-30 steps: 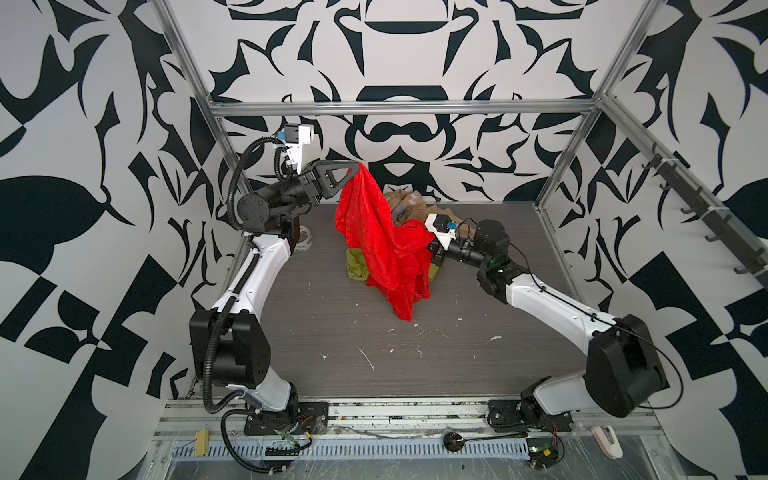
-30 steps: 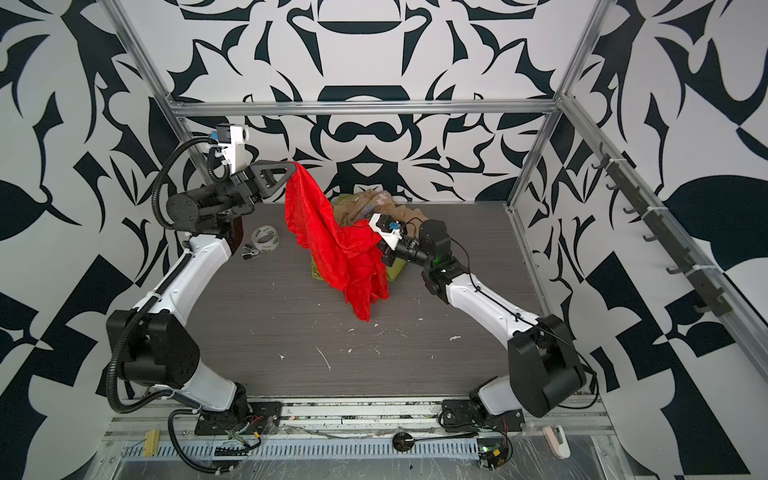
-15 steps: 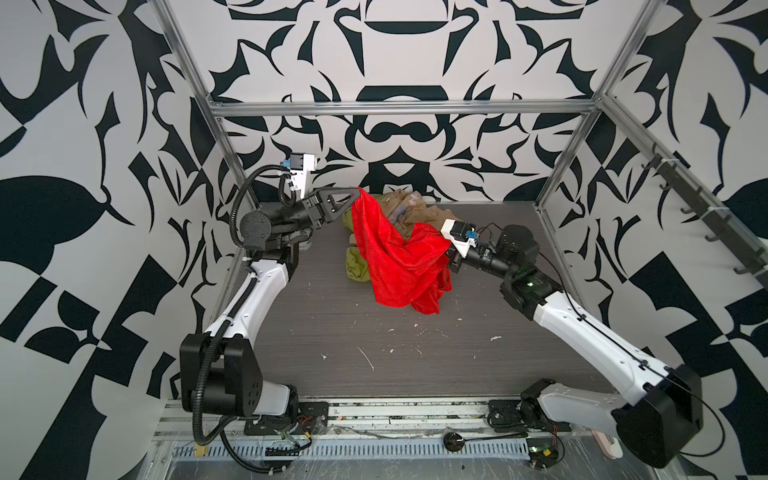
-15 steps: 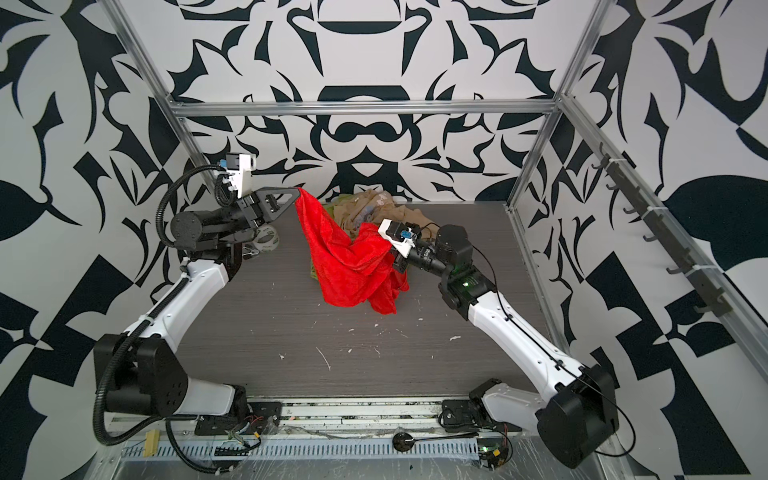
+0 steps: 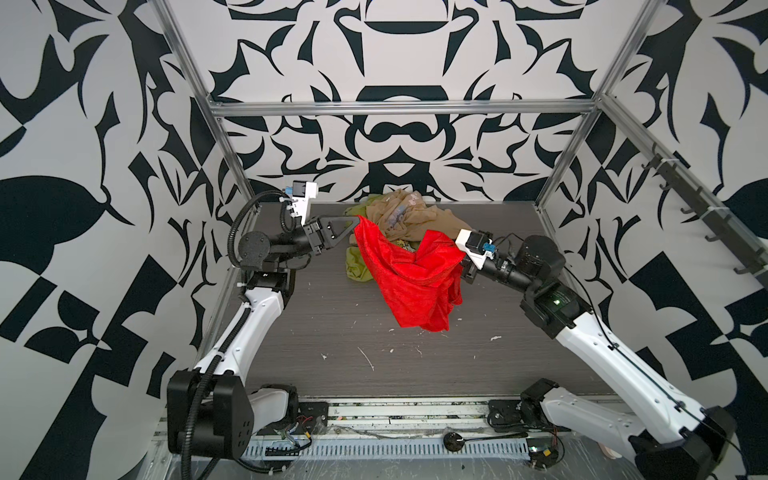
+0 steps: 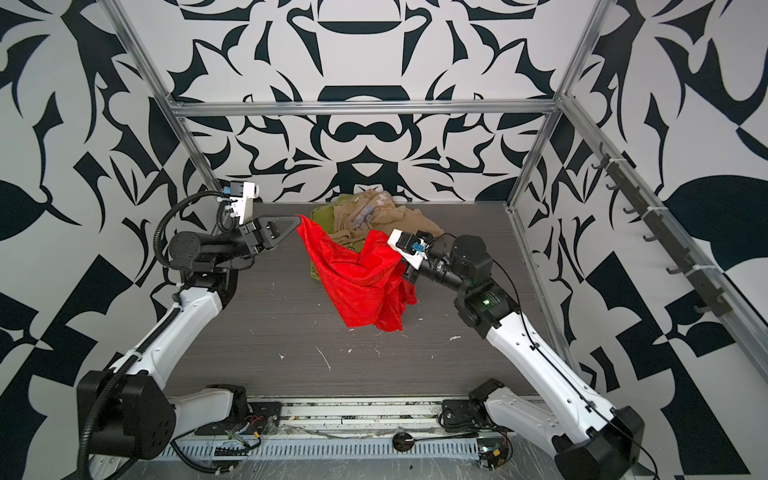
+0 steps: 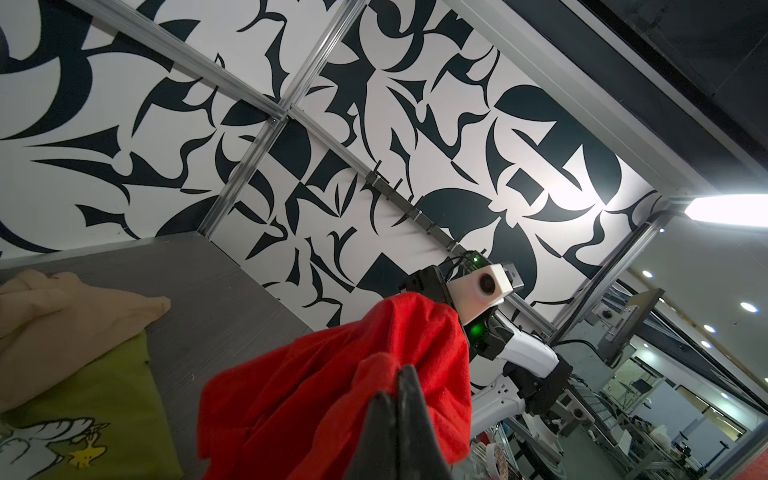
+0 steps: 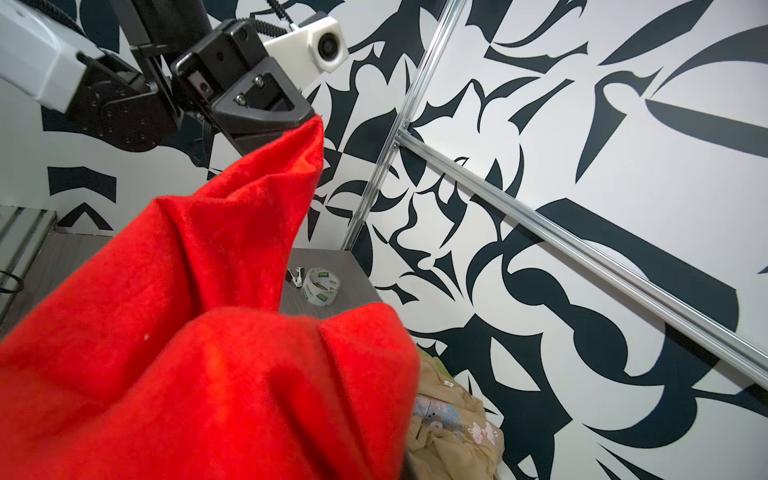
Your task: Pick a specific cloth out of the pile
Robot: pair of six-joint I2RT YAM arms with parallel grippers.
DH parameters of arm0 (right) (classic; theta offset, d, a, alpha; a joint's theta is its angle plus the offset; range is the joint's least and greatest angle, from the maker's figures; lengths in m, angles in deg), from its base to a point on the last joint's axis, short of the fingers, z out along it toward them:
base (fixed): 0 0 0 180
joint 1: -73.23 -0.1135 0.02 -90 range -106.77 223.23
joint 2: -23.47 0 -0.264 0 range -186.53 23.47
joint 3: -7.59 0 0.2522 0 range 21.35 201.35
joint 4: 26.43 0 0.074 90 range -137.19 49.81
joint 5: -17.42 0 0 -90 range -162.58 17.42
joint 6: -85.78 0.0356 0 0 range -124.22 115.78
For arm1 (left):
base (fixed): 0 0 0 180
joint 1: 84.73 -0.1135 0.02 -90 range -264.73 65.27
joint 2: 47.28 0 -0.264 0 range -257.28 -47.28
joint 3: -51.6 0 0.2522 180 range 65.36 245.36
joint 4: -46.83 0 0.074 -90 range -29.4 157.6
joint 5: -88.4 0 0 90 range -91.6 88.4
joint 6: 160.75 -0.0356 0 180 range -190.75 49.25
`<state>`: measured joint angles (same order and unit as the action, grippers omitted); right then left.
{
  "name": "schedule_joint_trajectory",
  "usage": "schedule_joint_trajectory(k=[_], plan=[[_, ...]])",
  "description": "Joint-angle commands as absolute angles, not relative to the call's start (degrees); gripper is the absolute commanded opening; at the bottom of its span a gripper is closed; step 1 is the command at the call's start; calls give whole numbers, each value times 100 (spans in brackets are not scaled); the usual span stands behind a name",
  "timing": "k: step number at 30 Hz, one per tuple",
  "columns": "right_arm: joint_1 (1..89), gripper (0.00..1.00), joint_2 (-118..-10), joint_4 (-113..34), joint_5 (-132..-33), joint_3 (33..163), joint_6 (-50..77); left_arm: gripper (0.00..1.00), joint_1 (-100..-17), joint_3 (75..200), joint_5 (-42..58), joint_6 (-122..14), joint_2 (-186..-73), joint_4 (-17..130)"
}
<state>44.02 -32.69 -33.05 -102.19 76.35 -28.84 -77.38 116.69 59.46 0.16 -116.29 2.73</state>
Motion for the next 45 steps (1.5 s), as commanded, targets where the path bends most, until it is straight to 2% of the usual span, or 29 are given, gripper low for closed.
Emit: schedule_joint_trajectory(k=[1,19,34,45], plan=[[4378,0,-3018,-3216,-10121,7714,-2940,0,-7735,11499,6030,-205,-11324,532],[4329,0,-2616,-3257,-9749,7572,-2664,0,-7049,9785,5522,-800,-10716,1234],[4322,0,-2531,-2646,-9045,7293,-2395,0,-5916,9249,4635,-1719,-11026,1866],[4322,0,-2616,-2643,-8665,7230,-2488,0,-5696,8950,4387,-1985,-11447,1845]])
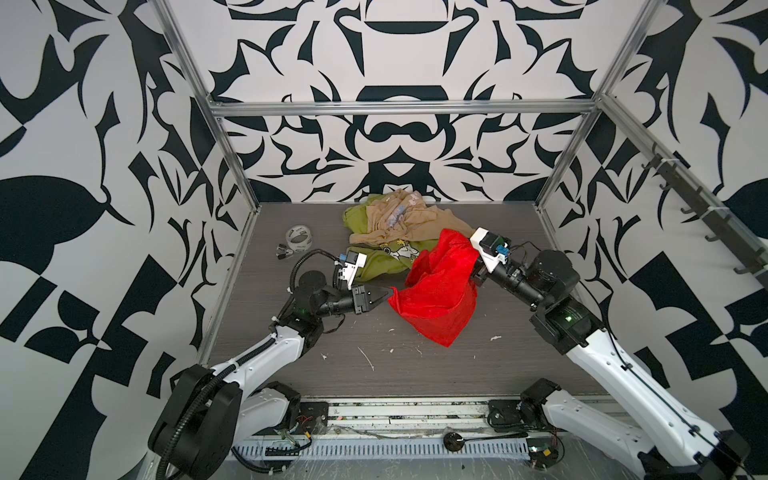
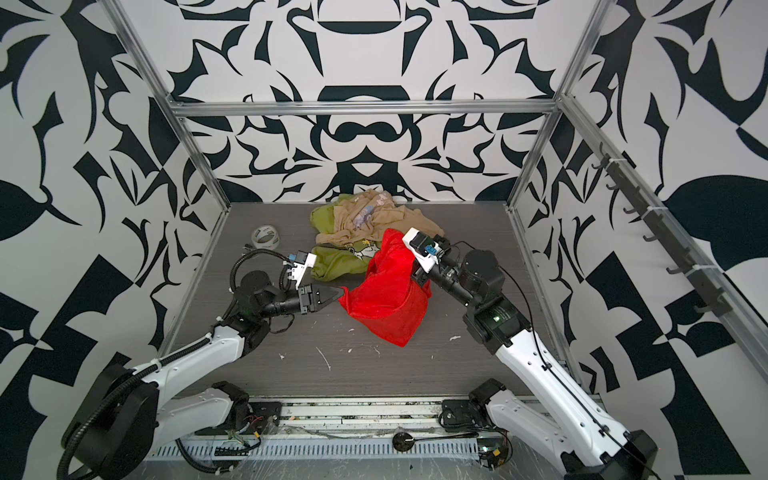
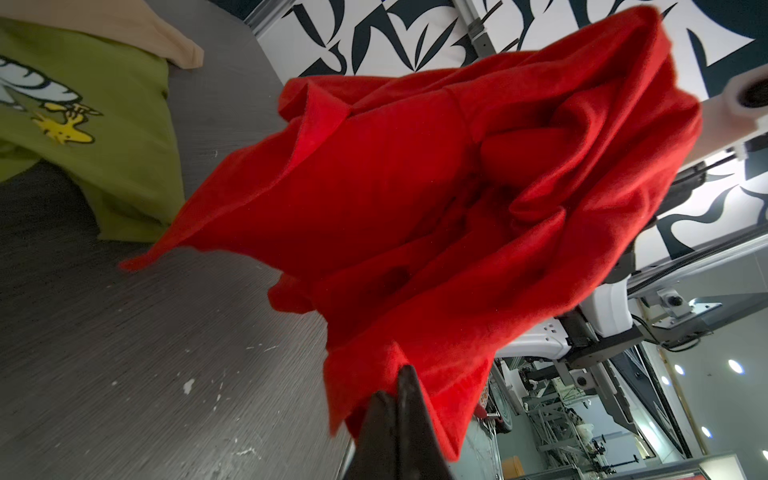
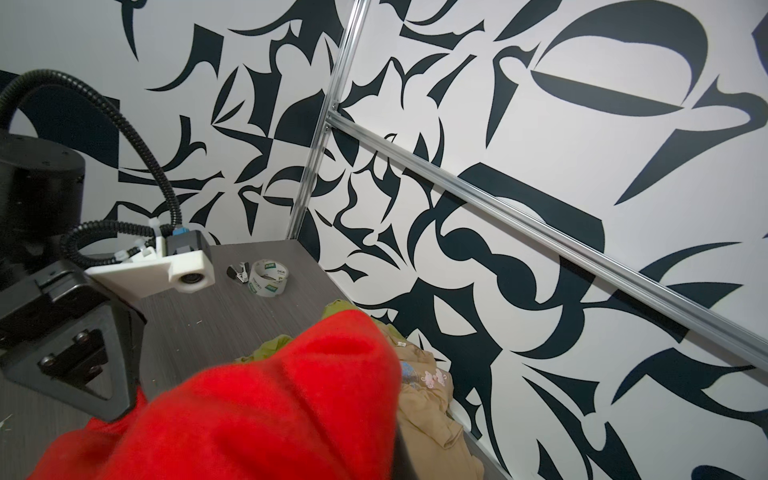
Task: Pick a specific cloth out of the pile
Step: 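Open the left gripper and draw it back while the right gripper holds the shirt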
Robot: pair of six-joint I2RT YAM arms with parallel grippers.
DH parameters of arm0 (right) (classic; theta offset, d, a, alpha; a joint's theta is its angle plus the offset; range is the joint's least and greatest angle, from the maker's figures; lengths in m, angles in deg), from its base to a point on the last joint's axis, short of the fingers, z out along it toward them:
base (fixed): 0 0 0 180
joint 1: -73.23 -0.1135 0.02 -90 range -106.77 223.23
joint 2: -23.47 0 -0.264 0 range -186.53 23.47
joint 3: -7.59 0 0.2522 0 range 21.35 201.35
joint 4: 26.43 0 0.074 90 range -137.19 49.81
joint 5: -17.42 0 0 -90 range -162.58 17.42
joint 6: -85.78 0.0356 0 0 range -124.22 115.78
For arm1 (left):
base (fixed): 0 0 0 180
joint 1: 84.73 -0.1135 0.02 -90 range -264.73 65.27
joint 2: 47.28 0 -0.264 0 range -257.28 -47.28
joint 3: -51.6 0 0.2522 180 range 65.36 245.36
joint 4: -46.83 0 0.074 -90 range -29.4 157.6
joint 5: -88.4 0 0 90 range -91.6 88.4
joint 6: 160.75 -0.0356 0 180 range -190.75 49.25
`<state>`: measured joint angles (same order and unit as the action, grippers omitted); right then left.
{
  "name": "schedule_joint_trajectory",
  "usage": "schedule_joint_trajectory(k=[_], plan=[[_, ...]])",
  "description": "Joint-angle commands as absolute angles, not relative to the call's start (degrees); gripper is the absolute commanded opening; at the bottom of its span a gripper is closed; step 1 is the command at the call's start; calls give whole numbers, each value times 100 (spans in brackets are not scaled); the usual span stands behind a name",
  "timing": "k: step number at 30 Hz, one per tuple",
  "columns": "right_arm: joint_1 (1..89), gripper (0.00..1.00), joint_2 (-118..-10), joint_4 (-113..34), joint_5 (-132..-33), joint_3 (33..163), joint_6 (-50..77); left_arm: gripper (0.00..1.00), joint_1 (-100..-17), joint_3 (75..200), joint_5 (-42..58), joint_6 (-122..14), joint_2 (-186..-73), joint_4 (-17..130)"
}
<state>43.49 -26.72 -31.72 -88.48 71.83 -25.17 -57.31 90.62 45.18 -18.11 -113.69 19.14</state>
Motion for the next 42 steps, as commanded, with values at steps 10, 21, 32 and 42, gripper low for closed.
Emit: schedule_joint_trajectory(k=[10,21,32,42], plan=[[4320,0,-2681,-2955,-8509,7164,-2521,14,-5622,8779,4164,-1940,-12224,1163],[4326,0,-2495,-3122,-8344,6959,-2592,56,-5623,8741,4048,-1884,-12222,947],[4321,0,-2339,-3360,-8249,6925,-2691,90,-5634,8958,3328,-3158,-10543,3573],[4325,0,-2237,-3726,-8224,6995,-2826,99,-5631,9346,3129,-3566,-10208,4510]])
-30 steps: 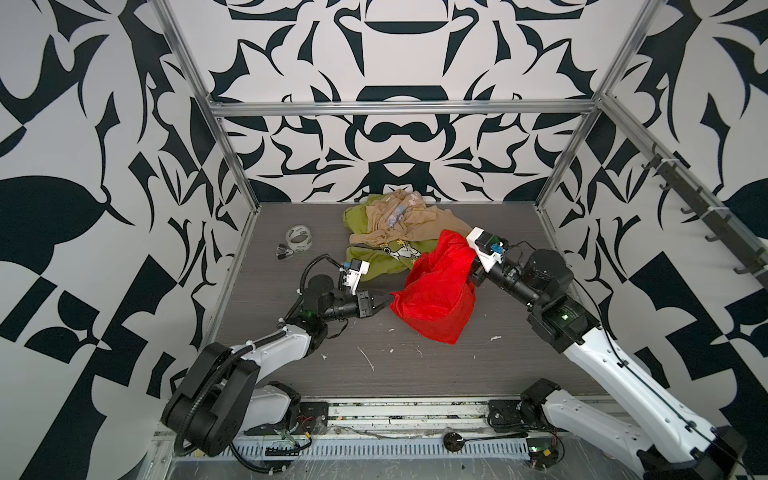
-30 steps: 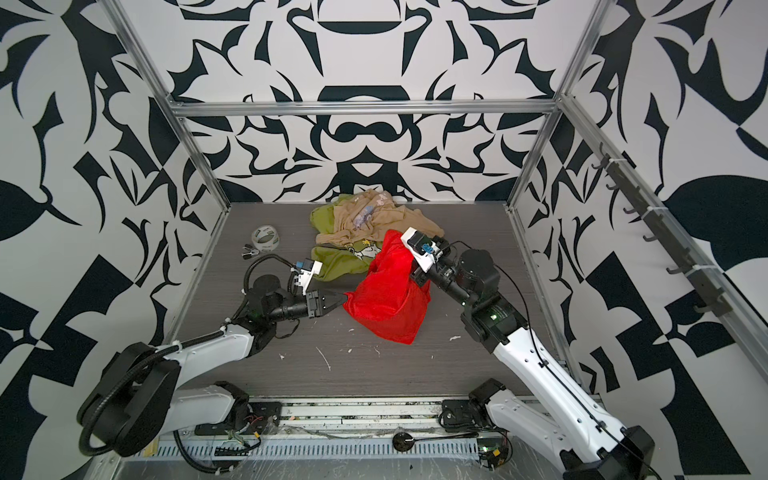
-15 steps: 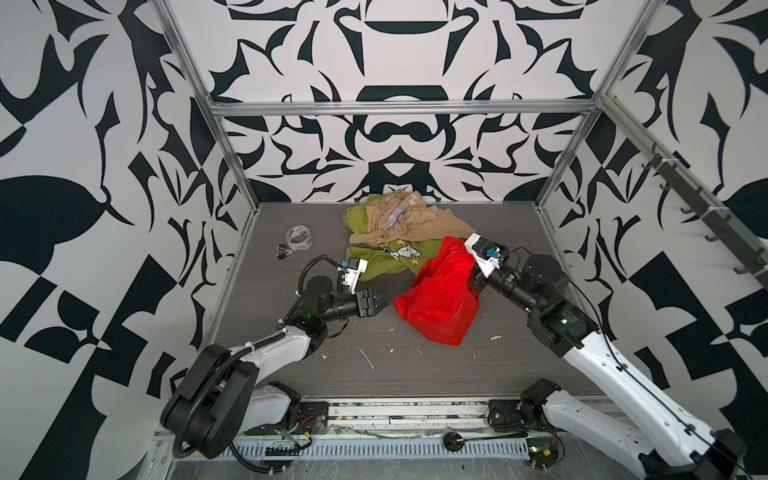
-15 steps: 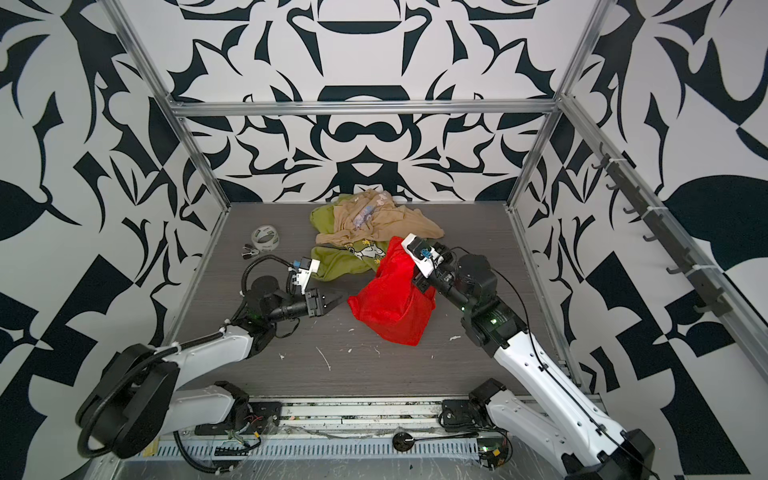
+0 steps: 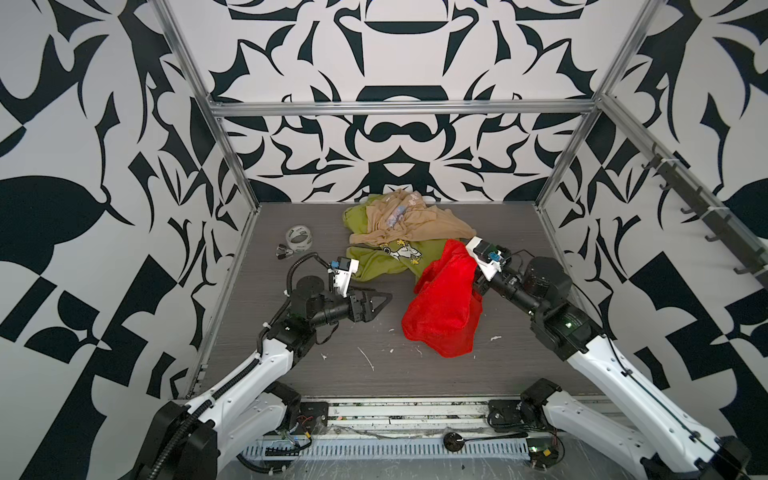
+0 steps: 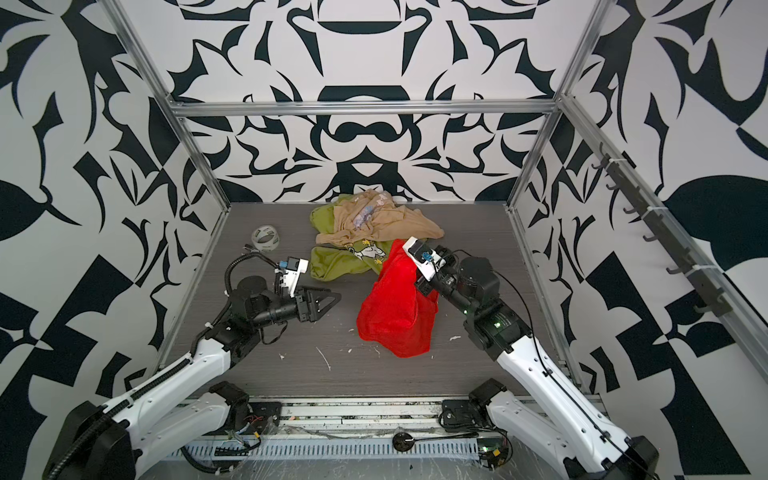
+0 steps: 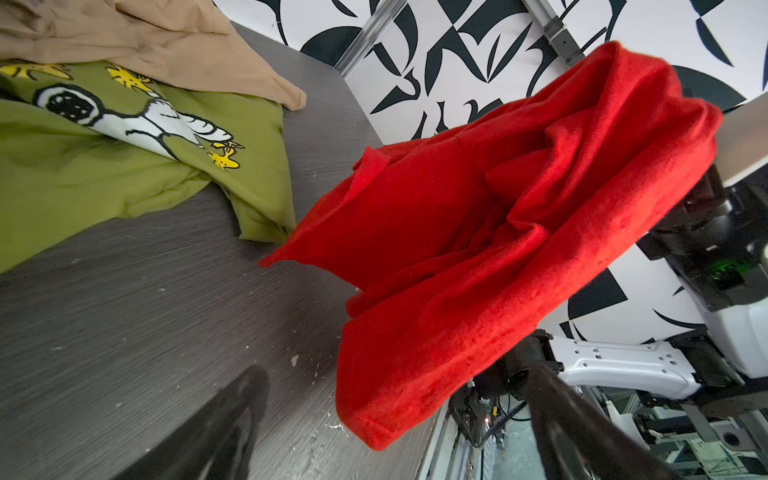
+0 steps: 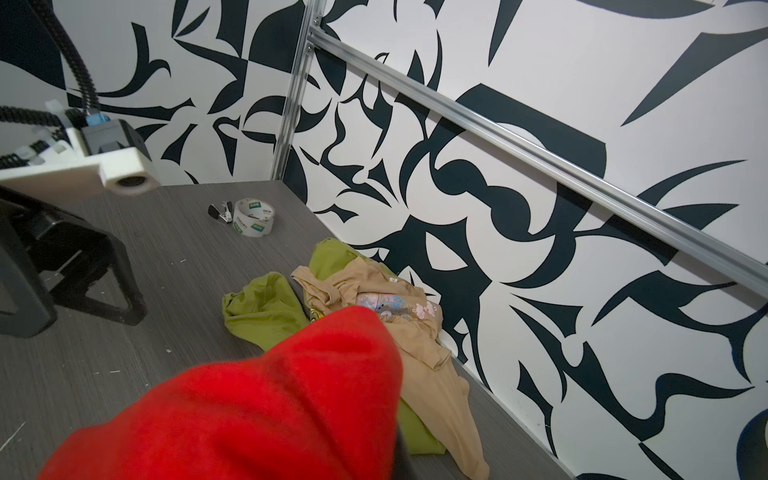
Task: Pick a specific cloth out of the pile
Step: 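Open the left gripper and draw it back while the right gripper holds the shirt, then carry the red shirt with the right gripper toward the robot and lower it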
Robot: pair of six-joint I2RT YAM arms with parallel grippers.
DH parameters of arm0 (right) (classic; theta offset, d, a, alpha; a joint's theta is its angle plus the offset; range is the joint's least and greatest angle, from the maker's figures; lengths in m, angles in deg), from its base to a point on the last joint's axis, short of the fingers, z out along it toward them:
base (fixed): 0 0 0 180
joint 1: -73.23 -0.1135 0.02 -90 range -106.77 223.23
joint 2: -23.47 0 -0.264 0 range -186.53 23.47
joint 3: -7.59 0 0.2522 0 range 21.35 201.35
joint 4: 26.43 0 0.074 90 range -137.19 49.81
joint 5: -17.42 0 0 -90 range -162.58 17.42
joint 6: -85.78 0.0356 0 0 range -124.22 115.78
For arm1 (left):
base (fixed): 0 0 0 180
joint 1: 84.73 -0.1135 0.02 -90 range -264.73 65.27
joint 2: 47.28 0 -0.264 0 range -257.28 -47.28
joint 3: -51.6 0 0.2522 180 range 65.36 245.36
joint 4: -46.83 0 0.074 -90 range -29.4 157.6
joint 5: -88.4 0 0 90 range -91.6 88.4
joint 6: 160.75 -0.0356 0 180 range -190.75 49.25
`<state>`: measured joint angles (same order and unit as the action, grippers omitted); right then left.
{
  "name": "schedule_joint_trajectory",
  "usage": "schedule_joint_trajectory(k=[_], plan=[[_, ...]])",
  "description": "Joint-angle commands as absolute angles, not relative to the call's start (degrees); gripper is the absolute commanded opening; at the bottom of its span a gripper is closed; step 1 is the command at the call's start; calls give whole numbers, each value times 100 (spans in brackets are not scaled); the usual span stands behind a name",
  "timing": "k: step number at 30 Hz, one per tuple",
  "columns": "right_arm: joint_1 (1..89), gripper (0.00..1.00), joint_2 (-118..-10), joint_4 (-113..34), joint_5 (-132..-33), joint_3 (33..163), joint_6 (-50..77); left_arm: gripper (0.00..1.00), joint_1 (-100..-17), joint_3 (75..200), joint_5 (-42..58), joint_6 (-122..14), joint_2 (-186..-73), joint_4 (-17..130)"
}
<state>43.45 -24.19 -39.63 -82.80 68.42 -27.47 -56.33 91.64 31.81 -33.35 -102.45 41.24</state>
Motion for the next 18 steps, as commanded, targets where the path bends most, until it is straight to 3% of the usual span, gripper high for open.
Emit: schedule_joint_trajectory(k=[1,18], plan=[[4324,0,-2214,-3741,-8219,6993,-2837,99,-5633,9364,3128,-3581,-10218,4530],[4317,0,-2089,-4699,-7892,7332,-2311,99,-5628,9734,2781,-3677,-10001,5307]])
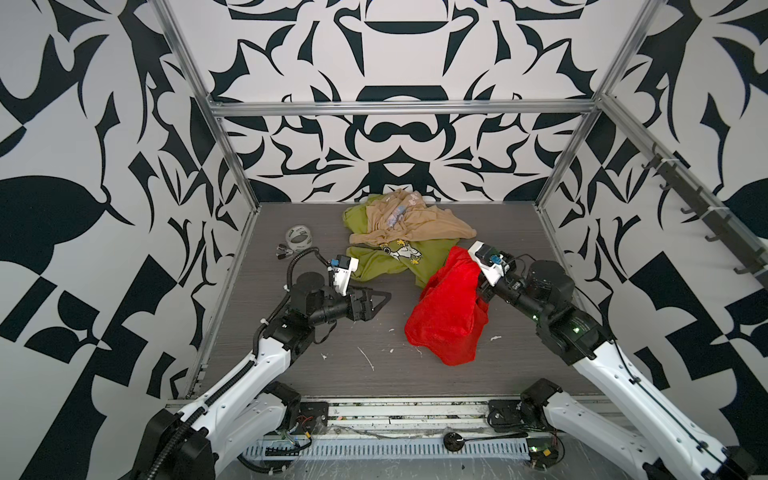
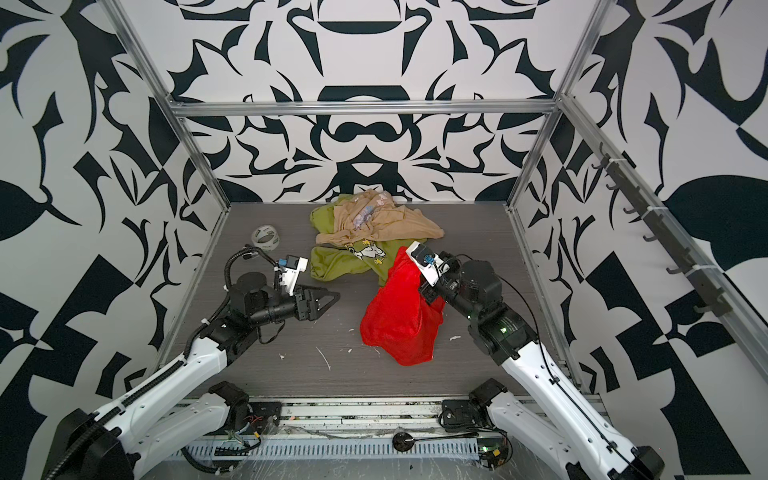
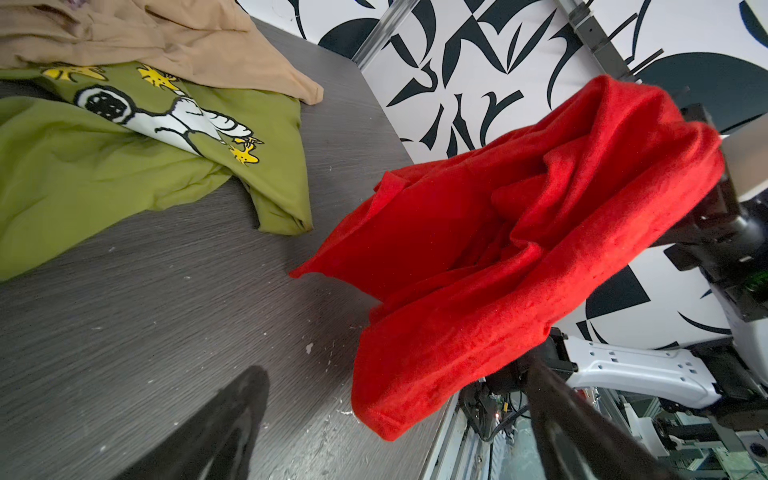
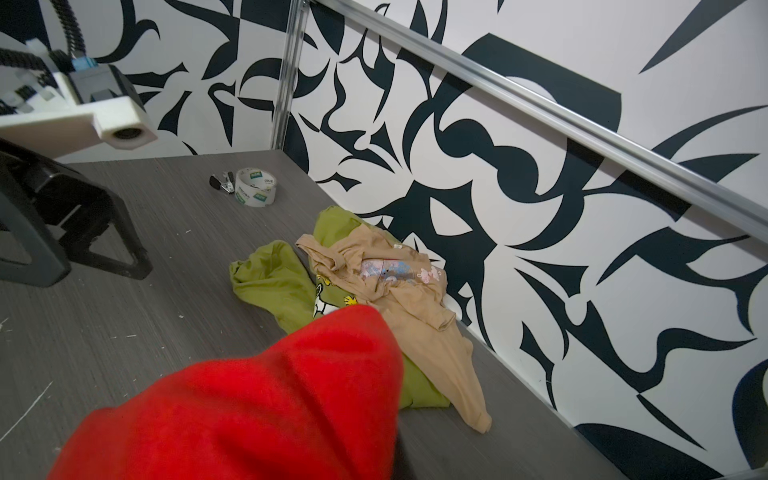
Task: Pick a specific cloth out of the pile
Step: 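Carry the red shirt with the right gripper toward the robot and lower it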
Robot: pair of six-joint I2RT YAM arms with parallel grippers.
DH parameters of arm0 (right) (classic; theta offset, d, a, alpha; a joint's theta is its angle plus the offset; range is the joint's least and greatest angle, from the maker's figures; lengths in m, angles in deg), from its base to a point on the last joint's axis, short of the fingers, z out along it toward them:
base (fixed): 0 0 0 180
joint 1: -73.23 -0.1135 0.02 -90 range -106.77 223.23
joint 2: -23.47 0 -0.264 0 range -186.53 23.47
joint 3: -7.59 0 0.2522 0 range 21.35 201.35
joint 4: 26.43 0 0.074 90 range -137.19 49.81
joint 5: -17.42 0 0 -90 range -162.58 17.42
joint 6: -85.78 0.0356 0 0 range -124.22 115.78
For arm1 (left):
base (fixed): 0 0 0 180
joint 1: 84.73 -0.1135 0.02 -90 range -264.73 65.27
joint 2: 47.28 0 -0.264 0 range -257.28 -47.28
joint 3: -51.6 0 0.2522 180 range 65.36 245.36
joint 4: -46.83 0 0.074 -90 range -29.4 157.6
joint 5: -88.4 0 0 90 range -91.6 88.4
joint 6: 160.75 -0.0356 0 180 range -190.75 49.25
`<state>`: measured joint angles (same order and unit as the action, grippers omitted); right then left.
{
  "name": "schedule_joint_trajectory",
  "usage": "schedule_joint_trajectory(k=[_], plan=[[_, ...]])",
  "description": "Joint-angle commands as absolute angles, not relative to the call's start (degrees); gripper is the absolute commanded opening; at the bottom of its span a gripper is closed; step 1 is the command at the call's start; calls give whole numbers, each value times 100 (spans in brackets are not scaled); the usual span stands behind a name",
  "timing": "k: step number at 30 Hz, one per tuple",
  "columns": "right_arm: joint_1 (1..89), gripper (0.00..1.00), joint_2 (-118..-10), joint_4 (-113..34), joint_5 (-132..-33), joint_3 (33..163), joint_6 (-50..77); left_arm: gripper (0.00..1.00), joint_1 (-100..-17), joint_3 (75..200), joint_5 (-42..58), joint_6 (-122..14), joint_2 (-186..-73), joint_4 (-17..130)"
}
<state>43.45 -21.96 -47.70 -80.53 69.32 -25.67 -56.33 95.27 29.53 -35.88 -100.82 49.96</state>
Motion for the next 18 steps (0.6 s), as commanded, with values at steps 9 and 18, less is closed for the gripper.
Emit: schedule_joint_trajectory(k=[9,18], plan=[[4325,0,-2132,-5201,-7521,7405,-2253,99,-5634,9814,2734,-3753,-9949,5421],[4158,0,-2217,-5146,-6838,7071,-2903,99,-5629,9791,2740,-3757,-9921,5396]])
